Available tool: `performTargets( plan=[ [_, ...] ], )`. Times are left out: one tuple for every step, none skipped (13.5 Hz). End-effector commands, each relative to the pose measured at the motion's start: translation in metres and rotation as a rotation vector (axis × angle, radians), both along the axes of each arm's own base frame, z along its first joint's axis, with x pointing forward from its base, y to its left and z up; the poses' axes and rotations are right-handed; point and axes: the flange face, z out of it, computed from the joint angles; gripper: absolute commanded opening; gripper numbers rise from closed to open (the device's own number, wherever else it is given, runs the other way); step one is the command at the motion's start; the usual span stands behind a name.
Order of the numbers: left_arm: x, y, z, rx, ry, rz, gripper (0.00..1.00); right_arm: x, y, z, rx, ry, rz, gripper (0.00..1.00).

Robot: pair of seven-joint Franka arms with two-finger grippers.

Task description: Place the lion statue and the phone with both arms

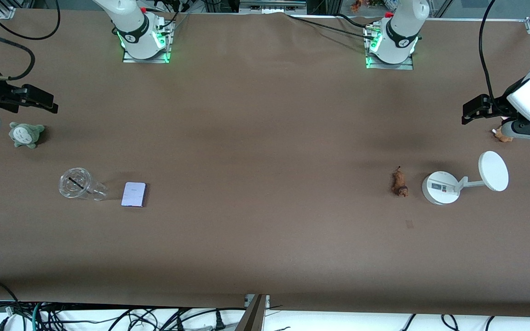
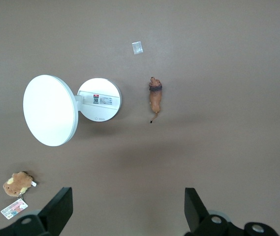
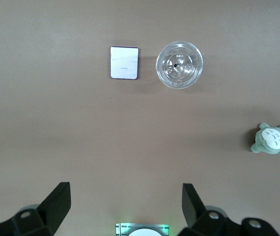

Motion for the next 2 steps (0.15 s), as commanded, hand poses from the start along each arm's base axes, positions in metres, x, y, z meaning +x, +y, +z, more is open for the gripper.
performTargets(
  plan=[
    [0.0019,0.0,0.006,-0.019,0.005,0.004,1.0,-0.0093,0.0001,-0.0006,-0.006,-0.016,0.014,1.0],
    [0.0019,0.0,0.006,-0.019,0.005,0.004,1.0,-0.0095,-0.0001,-0.0008,-0.008,-0.015,0.016,1.0]
  ],
)
